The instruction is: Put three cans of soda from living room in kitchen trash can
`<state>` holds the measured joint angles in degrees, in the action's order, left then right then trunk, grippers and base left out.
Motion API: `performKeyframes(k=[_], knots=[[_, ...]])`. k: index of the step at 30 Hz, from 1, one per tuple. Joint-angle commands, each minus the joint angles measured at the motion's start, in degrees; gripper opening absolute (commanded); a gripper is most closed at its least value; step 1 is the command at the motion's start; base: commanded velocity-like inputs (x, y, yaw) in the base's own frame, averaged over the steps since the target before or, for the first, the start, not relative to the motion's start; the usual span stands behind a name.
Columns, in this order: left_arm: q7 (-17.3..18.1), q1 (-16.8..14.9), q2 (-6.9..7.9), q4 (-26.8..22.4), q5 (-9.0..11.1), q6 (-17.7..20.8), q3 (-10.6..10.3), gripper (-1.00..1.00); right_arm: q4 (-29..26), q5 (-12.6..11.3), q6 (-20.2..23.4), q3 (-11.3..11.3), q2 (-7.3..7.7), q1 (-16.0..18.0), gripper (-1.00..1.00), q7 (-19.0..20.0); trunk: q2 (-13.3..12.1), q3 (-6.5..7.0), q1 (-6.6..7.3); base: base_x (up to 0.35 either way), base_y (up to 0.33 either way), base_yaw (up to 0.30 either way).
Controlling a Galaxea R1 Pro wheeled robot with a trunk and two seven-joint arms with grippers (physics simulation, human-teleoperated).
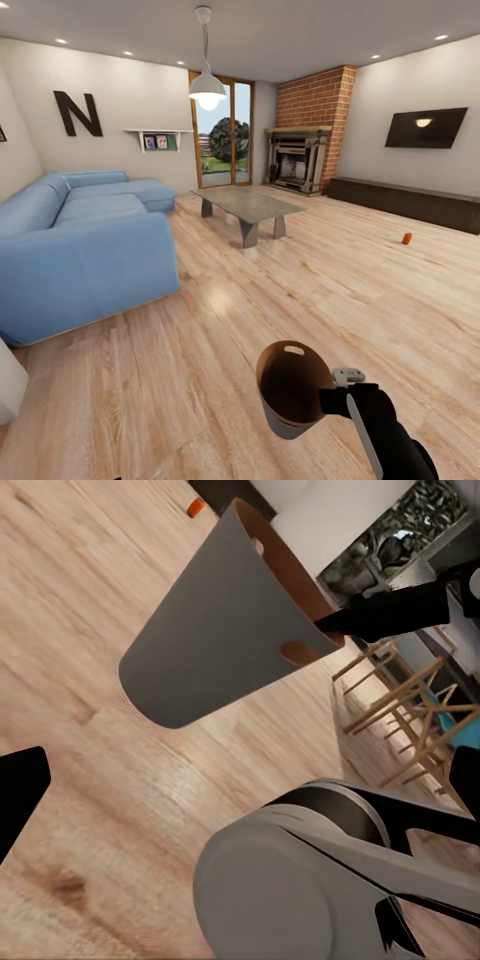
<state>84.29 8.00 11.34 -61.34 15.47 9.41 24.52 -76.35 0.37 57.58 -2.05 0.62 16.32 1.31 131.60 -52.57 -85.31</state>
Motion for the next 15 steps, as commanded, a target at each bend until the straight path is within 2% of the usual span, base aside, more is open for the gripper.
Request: performKeyframes(k=[1,5,15], knots=[[0.0,0.0,0.0,0.0,0.0,0.0,0.0,1.0,-0.02,-1.07,-0.01,0.03,0.0,0.03,-1.0,0.01,0.0,-0.02,0.0,0.263,-0.202,-0.207],[0.0,0.0,0.0,0.0,0.0,0.0,0.0,1.0,-0.02,-1.07,-0.01,0.03,0.0,0.03,-1.0,0.01,0.0,-0.07,0.0,0.27,-0.208,-0.091],[0.0,0.0,0.01,0.01,0.0,0.0,-0.05,1.0,-0.02,-1.07,-0.01,0.03,-0.03,0.03,-1.0,0.01,0.0,-0.09,0.0,0.275,-0.212,-0.009]])
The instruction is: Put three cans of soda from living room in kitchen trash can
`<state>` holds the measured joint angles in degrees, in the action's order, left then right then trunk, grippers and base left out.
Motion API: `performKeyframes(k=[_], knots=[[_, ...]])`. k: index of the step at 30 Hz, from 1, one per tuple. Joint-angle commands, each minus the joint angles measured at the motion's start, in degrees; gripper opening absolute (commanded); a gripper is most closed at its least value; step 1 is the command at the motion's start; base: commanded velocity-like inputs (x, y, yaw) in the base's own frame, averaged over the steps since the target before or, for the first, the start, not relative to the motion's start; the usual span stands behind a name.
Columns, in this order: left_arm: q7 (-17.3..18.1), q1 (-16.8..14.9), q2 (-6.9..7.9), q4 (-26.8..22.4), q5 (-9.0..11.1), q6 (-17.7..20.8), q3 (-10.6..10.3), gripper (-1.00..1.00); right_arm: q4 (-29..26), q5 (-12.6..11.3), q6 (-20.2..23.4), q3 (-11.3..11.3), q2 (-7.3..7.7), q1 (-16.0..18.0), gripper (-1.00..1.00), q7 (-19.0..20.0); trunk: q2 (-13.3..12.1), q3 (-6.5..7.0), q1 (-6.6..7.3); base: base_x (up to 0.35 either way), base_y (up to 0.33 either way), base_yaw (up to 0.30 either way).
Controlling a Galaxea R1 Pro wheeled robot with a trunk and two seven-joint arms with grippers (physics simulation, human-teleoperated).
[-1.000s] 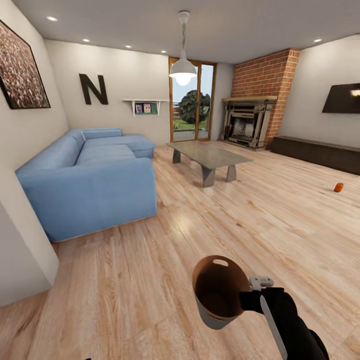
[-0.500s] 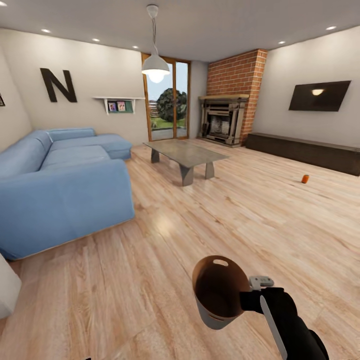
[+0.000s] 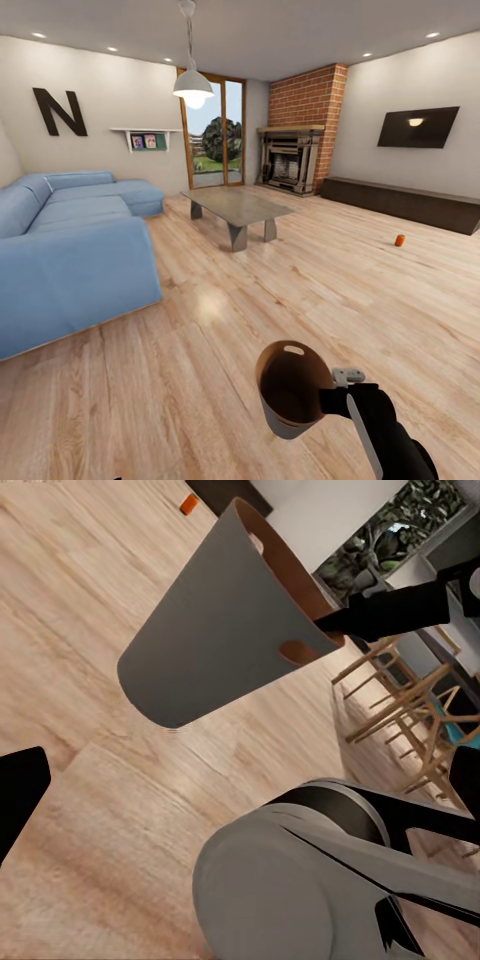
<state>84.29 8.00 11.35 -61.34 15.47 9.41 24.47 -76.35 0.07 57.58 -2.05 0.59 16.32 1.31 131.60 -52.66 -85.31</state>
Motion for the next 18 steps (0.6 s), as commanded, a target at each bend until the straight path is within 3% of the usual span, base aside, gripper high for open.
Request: performKeyframes(k=[1,14,18], knots=[[0.0,0.0,0.0,0.0,0.0,0.0,-0.01,1.0,-0.02,-0.77,-0.01,0.02,0.0,0.02,-1.0,0.0,0.0,0.01,0.0,0.275,-0.213,-0.001],[0.0,0.0,0.0,0.02,-0.07,0.02,-0.02,1.0,0.04,-0.77,-0.01,0.02,-0.01,0.02,-1.0,0.0,0.0,0.0,0.0,0.275,-0.213,-0.003],[0.0,0.0,-0.01,0.03,-0.09,0.08,-0.03,1.0,0.13,-0.77,-0.01,0.02,-0.05,0.02,-1.0,0.0,0.0,-0.1,0.0,0.276,-0.213,-0.139]])
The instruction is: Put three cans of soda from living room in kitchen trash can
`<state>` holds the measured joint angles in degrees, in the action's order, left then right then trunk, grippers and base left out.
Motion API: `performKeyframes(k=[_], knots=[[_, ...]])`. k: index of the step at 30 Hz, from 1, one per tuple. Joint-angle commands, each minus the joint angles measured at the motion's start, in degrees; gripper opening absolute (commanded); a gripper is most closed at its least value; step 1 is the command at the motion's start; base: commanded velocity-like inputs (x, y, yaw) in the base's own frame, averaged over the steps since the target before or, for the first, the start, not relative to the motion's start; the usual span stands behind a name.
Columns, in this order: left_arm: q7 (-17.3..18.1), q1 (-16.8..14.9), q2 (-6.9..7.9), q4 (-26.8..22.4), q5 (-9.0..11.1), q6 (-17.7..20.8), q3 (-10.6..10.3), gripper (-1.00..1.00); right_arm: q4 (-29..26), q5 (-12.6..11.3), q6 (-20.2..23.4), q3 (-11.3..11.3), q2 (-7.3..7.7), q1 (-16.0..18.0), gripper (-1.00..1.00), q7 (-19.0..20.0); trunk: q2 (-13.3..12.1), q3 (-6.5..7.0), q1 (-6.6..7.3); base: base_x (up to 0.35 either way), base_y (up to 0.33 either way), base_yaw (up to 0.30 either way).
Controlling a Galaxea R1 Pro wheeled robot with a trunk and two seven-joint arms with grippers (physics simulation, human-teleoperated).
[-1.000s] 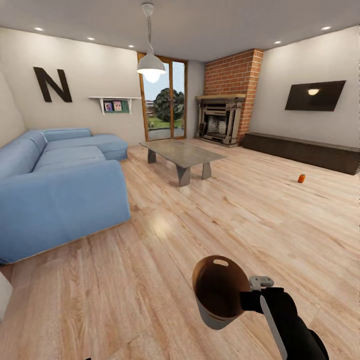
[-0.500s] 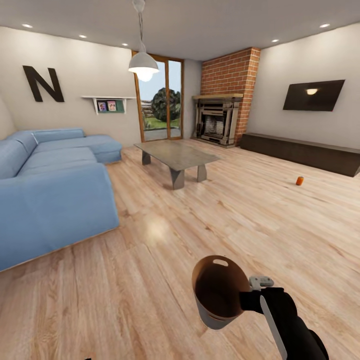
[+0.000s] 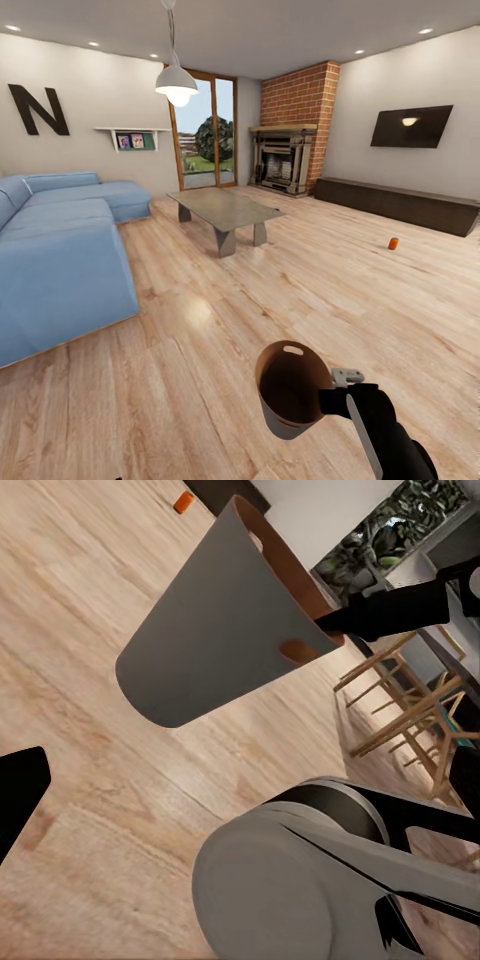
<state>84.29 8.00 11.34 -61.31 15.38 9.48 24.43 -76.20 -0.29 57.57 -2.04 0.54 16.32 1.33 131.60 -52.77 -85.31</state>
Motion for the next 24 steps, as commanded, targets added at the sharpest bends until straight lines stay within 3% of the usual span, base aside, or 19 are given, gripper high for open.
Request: performKeyframes(k=[1,24], knots=[[0.0,0.0,0.0,-0.01,0.0,0.0,0.0,1.0,-0.02,-0.41,0.0,0.01,0.0,0.03,-1.0,-0.01,0.0,-0.03,0.0,0.276,-0.213,-0.216],[0.0,0.0,0.0,0.04,0.0,-0.01,0.0,1.0,0.05,-0.41,0.0,0.09,-0.08,0.03,-1.0,-0.01,0.0,-0.75,0.0,0.283,-0.213,-0.206]])
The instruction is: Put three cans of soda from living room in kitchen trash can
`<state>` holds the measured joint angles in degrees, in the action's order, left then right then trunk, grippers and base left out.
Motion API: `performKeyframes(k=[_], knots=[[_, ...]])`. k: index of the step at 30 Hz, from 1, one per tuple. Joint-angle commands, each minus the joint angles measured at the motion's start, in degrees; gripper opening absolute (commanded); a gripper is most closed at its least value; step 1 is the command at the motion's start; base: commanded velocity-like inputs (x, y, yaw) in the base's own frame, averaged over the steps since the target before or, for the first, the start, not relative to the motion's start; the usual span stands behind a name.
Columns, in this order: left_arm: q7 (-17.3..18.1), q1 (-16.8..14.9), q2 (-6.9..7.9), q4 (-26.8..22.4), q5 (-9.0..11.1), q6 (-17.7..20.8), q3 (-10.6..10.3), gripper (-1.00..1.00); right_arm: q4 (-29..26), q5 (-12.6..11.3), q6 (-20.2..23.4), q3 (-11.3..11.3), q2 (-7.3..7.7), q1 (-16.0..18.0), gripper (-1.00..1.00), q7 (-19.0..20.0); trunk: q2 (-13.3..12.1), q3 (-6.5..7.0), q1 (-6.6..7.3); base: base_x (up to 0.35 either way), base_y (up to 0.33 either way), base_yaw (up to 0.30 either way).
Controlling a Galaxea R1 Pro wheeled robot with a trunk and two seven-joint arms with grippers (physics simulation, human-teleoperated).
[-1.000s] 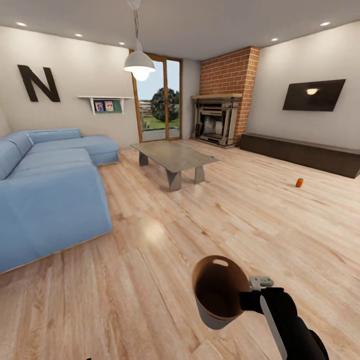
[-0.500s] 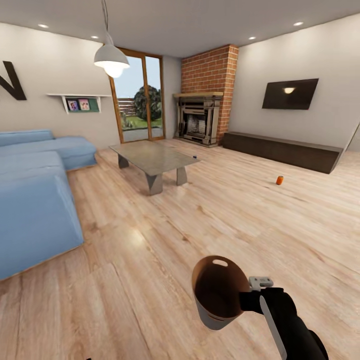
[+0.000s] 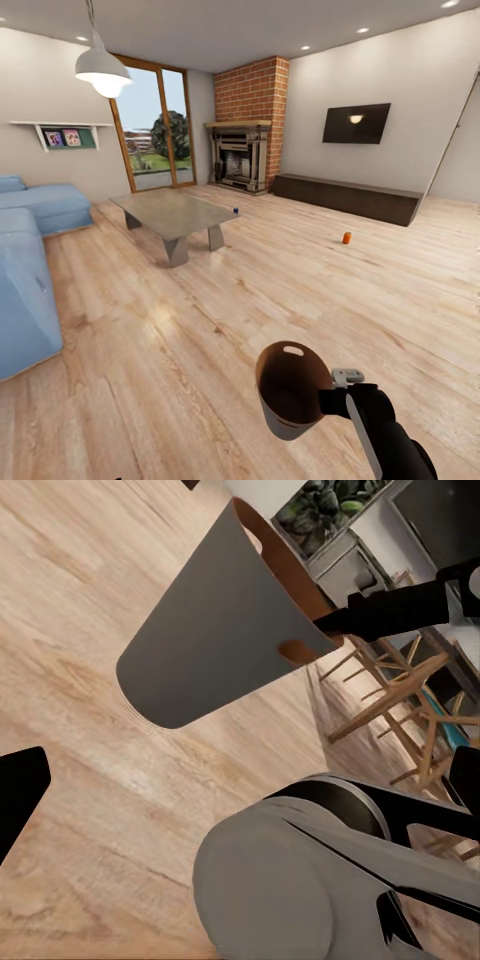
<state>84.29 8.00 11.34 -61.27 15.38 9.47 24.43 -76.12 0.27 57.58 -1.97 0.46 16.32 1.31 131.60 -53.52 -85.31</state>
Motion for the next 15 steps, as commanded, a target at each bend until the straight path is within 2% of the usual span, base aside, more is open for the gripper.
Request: performKeyframes(k=[1,7,15], knots=[[0.0,0.0,0.0,0.0,0.0,0.0,0.0,1.0,-0.02,-0.98,-0.01,0.03,-0.01,0.02,-1.0,0.01,0.0,-0.02,0.0,0.287,-0.212,-0.151],[0.0,0.0,0.0,0.01,0.0,0.0,0.0,1.0,0.01,-0.98,-0.01,0.01,-0.02,0.02,-1.0,0.01,0.0,-0.17,0.0,0.288,-0.212,-0.124],[0.0,0.0,0.02,0.01,0.0,0.01,0.0,1.0,0.01,-0.98,-0.01,0.04,-0.02,0.02,-1.0,0.01,0.0,-0.24,0.0,0.291,-0.212,-0.017]])
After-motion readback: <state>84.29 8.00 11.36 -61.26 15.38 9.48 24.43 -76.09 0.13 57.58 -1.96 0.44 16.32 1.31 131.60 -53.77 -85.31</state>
